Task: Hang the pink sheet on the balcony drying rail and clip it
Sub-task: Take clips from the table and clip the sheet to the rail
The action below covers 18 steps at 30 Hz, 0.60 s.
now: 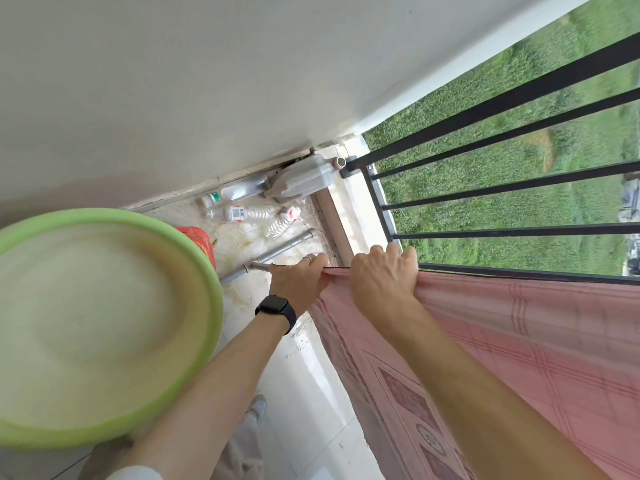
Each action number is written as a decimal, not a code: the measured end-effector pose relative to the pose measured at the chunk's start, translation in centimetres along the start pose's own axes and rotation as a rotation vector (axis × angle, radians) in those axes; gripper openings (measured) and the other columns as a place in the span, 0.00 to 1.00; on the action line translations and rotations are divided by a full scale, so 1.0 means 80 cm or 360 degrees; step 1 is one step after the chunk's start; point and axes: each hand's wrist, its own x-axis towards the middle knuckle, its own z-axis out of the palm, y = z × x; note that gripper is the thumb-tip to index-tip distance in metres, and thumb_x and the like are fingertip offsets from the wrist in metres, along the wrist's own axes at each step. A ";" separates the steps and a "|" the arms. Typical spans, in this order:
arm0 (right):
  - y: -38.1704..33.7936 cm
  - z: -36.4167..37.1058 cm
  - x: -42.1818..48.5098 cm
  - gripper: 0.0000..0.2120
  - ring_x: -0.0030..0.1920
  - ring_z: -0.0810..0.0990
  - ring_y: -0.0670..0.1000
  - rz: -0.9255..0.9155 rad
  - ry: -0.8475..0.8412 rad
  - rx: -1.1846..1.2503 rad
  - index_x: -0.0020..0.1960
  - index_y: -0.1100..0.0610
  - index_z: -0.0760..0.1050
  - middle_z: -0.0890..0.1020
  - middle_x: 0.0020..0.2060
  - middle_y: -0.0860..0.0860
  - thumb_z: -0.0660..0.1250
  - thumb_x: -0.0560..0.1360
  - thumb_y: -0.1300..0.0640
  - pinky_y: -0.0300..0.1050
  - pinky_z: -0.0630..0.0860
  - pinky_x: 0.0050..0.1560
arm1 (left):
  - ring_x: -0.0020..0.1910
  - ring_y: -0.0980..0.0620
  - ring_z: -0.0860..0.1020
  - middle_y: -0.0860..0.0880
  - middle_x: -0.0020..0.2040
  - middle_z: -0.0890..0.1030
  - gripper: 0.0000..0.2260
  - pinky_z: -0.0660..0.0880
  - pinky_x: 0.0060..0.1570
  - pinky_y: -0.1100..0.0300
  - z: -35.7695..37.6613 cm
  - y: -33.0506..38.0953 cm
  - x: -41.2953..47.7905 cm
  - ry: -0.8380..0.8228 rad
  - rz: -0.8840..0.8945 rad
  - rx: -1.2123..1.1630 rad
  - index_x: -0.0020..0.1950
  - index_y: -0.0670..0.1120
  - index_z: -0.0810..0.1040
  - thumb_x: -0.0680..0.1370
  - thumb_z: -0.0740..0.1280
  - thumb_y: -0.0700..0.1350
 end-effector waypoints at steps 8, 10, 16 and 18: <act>-0.001 0.045 -0.021 0.05 0.38 0.70 0.55 -0.0158 0.0496 0.0047 0.37 0.60 0.77 0.76 0.35 0.54 0.66 0.68 0.68 0.50 0.66 0.41 | 0.39 0.47 0.77 0.43 0.44 0.75 0.17 0.76 0.38 0.52 -0.070 -0.003 0.011 -0.0206 -0.1281 -0.1802 0.61 0.42 0.70 0.72 0.59 0.36; 0.001 0.054 -0.025 0.06 0.38 0.72 0.56 -0.0201 0.0617 0.0014 0.35 0.61 0.77 0.77 0.34 0.55 0.64 0.66 0.69 0.50 0.69 0.40 | 0.46 0.47 0.79 0.45 0.44 0.75 0.16 0.79 0.37 0.55 -0.080 -0.006 0.008 -0.0200 -0.1199 -0.1965 0.64 0.39 0.71 0.77 0.60 0.30; 0.011 0.062 -0.026 0.06 0.39 0.74 0.57 -0.0348 0.0692 -0.0097 0.38 0.61 0.77 0.78 0.37 0.56 0.64 0.66 0.70 0.50 0.69 0.40 | 0.50 0.46 0.83 0.42 0.54 0.84 0.21 0.81 0.52 0.57 -0.086 -0.026 -0.006 -0.0318 -0.0945 -0.2091 0.61 0.48 0.81 0.70 0.78 0.51; 0.009 0.061 -0.026 0.06 0.39 0.74 0.58 -0.0343 0.0703 -0.0075 0.39 0.62 0.77 0.79 0.37 0.57 0.66 0.66 0.70 0.50 0.70 0.39 | 0.47 0.49 0.84 0.43 0.52 0.85 0.17 0.80 0.43 0.64 -0.093 -0.029 -0.007 -0.0276 -0.0901 -0.2024 0.58 0.45 0.83 0.71 0.78 0.47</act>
